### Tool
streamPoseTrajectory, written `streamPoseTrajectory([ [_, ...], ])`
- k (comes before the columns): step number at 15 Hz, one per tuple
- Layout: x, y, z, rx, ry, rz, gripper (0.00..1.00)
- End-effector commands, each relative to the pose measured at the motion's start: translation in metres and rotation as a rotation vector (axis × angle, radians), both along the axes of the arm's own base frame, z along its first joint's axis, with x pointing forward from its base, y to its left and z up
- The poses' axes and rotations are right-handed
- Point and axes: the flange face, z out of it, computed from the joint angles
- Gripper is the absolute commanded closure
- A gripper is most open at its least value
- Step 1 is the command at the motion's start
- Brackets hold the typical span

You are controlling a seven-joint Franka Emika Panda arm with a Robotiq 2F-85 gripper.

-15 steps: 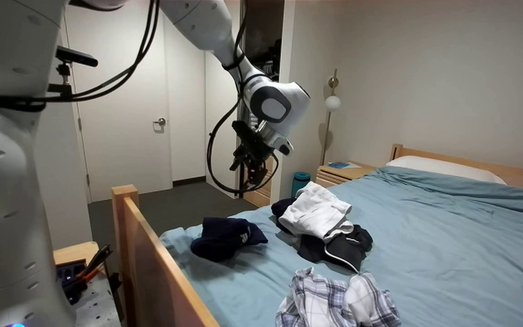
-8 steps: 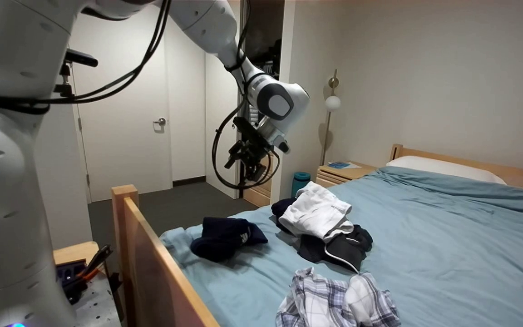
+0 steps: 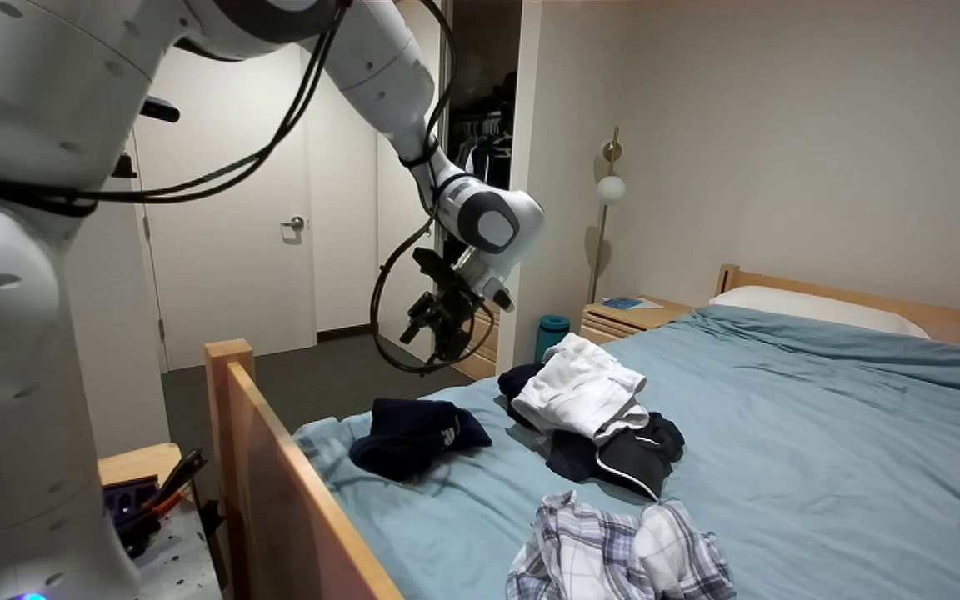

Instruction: Move the black cloth to the right

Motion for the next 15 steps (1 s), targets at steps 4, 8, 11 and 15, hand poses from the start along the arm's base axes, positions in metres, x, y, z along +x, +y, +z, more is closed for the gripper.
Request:
streamPoseTrajectory([
  [4, 0.001, 0.005, -0.059, -0.178, -0.059, -0.126, 0.0],
  [8, 0.008, 0.003, -0.07, -0.31, -0.163, -0.198, 0.0],
  [11, 0.012, 0.01, -0.088, -0.278, -0.197, -0.223, 0.0],
  [15, 0.012, 0.015, -0.116, -0.229, -0.207, -0.25, 0.0],
])
